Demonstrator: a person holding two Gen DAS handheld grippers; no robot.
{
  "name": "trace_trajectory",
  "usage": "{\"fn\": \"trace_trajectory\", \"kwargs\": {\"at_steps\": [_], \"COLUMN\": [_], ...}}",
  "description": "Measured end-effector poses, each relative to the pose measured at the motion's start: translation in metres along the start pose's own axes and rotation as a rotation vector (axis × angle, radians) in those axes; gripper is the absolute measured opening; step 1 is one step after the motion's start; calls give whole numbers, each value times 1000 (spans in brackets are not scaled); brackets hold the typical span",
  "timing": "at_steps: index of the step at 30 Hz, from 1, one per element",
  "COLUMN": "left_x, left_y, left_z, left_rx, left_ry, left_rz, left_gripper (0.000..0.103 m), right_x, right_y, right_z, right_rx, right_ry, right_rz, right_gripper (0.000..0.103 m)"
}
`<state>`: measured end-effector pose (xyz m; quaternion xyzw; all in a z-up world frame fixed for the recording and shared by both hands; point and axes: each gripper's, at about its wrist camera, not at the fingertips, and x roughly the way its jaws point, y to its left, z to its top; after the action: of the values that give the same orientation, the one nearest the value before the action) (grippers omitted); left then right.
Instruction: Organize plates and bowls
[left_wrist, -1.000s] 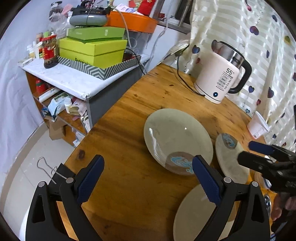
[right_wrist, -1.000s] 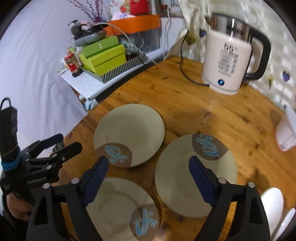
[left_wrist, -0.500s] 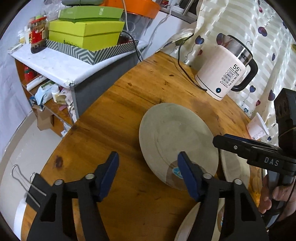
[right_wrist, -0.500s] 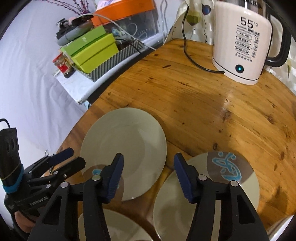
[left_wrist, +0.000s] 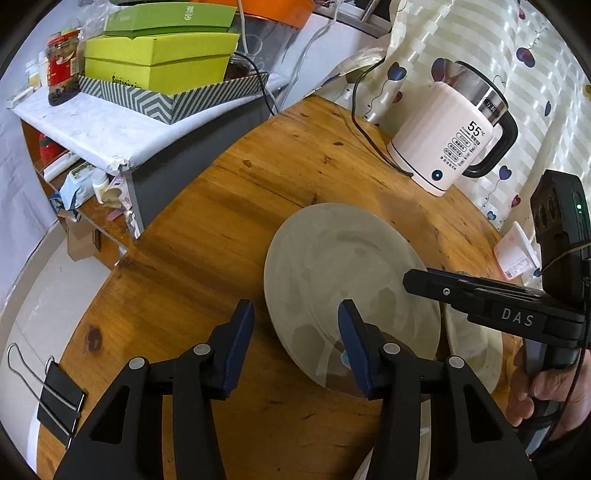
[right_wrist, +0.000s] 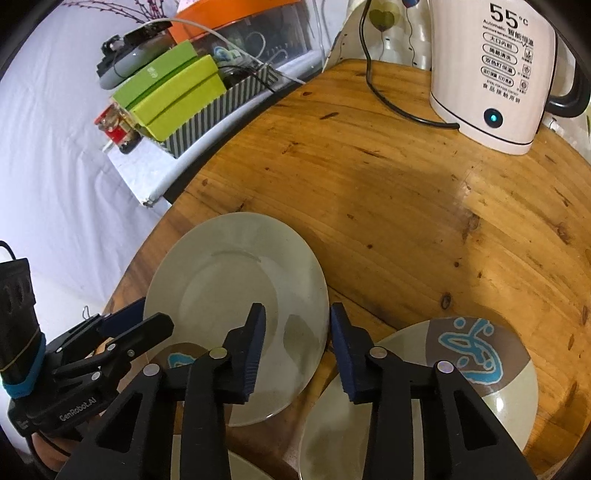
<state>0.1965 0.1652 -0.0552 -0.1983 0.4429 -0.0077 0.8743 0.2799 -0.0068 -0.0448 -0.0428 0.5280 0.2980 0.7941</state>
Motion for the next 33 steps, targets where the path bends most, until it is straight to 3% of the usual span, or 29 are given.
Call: {"fn": "trace_trajectory", "kwargs": {"at_steps": [2, 6, 21, 33], "left_x": [2, 3, -12, -50], "left_y": [-2, -6, -11, -23], "left_z": [0, 1, 2, -14], "left_rx": [6, 14, 26, 47], "left_ry": [3, 2, -17, -33], "left_rz": [-5, -2, 13, 8], "left_gripper": [43, 42, 41, 41], "right_x": [2, 3, -11, -46], "right_y": [-1, -5, -1, 16], "right_z": [0, 0, -3, -26], "right_rx": [-1, 17, 24, 14], "right_ry": [1, -5, -14, -31], "right_rz": [-6, 0, 4, -9], "right_gripper": [28, 23, 23, 23]}}
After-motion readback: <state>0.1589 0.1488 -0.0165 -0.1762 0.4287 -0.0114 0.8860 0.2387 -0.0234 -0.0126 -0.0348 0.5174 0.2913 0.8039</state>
